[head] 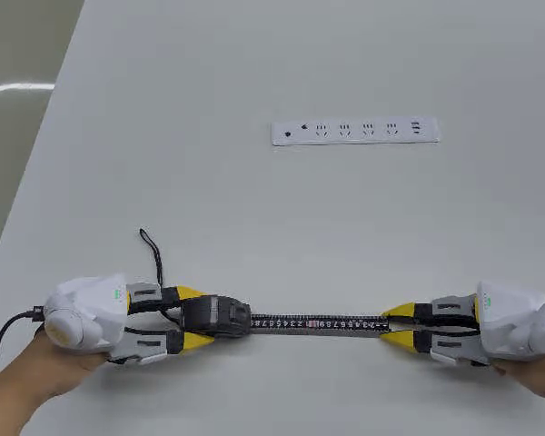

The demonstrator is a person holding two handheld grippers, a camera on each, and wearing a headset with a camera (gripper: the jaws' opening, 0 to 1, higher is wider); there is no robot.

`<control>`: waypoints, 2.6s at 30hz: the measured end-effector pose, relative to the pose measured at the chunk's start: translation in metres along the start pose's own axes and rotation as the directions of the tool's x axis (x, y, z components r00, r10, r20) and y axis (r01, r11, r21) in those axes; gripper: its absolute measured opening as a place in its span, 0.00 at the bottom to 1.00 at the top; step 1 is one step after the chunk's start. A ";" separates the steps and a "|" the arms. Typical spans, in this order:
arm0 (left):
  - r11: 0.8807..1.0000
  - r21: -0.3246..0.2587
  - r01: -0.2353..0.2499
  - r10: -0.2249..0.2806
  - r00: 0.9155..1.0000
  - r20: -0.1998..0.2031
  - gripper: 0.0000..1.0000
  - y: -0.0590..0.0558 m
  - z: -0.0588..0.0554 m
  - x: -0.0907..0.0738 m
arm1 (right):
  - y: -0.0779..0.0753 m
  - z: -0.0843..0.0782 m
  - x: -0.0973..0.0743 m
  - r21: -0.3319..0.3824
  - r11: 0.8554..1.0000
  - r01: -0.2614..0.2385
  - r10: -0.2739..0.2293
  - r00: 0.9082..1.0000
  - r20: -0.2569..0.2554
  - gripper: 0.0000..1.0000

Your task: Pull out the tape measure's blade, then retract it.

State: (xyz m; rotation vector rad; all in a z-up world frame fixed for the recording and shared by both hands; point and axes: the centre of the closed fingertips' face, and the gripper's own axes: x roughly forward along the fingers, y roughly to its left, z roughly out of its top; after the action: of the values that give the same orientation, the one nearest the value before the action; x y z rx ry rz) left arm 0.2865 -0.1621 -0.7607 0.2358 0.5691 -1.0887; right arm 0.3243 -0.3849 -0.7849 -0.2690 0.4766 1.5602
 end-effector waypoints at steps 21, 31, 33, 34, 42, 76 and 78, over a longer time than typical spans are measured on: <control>1.000 -0.006 0.002 -0.002 1.000 -0.004 0.28 0.001 0.000 0.000 | -0.002 -0.009 -0.018 0.016 1.000 0.018 -0.018 1.000 0.011 0.07; 1.000 -0.009 0.002 -0.002 1.000 -0.005 0.28 0.001 0.000 0.000 | 0.000 -0.009 -0.029 0.025 0.999 0.030 -0.030 0.999 0.014 0.07; 1.000 -0.009 0.003 -0.003 1.000 -0.006 0.28 0.001 0.000 0.000 | 0.001 -0.008 -0.030 0.025 0.999 0.033 -0.033 0.999 0.014 0.07; 1.000 -0.009 0.003 -0.004 1.000 -0.006 0.28 0.000 0.000 0.000 | 0.002 -0.008 -0.031 0.023 0.999 0.034 -0.034 0.999 0.014 0.07; 1.000 -0.010 0.004 -0.004 1.000 -0.009 0.28 0.000 0.001 0.000 | 0.003 -0.008 -0.038 0.028 0.999 0.040 -0.040 0.999 0.010 0.07; 1.000 -0.012 -0.002 0.002 1.000 -0.011 0.30 0.003 -0.002 0.000 | -0.004 -0.009 -0.036 0.027 0.997 0.066 -0.066 0.998 0.015 0.11; 1.000 -0.011 -0.003 0.003 1.000 -0.009 0.30 0.002 -0.002 0.000 | -0.004 -0.008 -0.036 0.029 0.997 0.066 -0.067 0.998 0.016 0.11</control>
State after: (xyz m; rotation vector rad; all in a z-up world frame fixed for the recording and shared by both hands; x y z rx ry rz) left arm 0.2878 -0.1601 -0.7625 0.2316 0.5827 -1.0817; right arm 0.3293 -0.4209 -0.7762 -0.2474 0.4714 1.4890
